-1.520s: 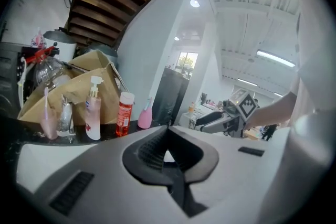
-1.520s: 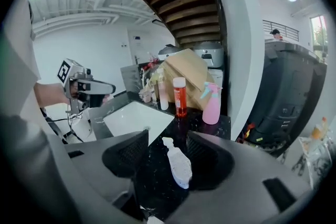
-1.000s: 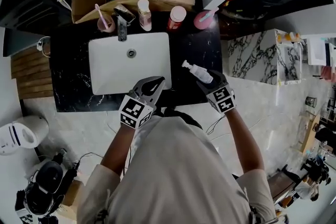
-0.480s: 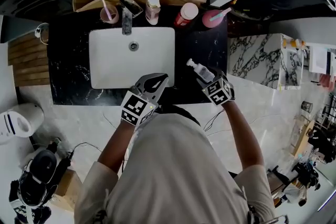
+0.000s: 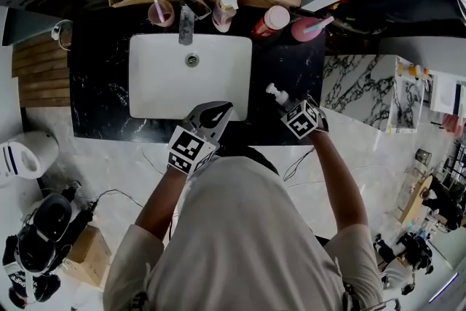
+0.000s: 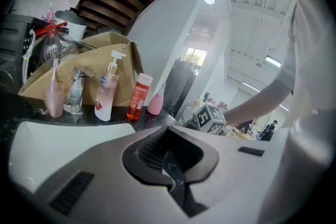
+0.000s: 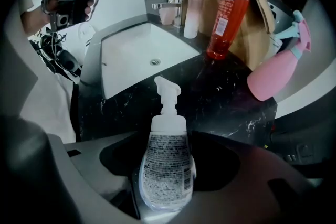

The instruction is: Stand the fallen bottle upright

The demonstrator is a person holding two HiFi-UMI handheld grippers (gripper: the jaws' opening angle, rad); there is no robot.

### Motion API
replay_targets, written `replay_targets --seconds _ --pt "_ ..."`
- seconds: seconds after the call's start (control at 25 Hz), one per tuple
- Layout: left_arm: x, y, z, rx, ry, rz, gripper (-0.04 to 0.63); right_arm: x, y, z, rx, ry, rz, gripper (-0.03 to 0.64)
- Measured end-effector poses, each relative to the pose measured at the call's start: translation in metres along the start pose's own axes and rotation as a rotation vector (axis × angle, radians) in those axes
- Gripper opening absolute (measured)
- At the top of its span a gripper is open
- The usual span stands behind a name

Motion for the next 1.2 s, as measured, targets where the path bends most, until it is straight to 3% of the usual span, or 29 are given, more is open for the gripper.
replay_targets --seconds 0.32,0.56,1.2 --pt "-0.007 0.004 0.008 -0.017 -0.025 -0.005 0.008 0.014 -0.002 -0.001 -0.046 -0.068 0.049 0.295" --pt "-0.011 0.006 0.006 -0.019 -0.024 -0.005 0.008 0.011 -0.004 -0.001 -0.043 -0.055 0.039 0.291" --pt "-0.02 0.002 -0.018 0.026 -0.014 -0.02 0.008 -0.028 -0.007 -0.012 0.087 0.087 -0.174 0.287"
Point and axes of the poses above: the fingertips, and each gripper's own axes: x forward along the fingers, z to its left, y out of its underside, the point moved 6 cm from there along -x, backward along the fingers, and after that the axes turned 14 degrees about -x, right-handed, at the moved point
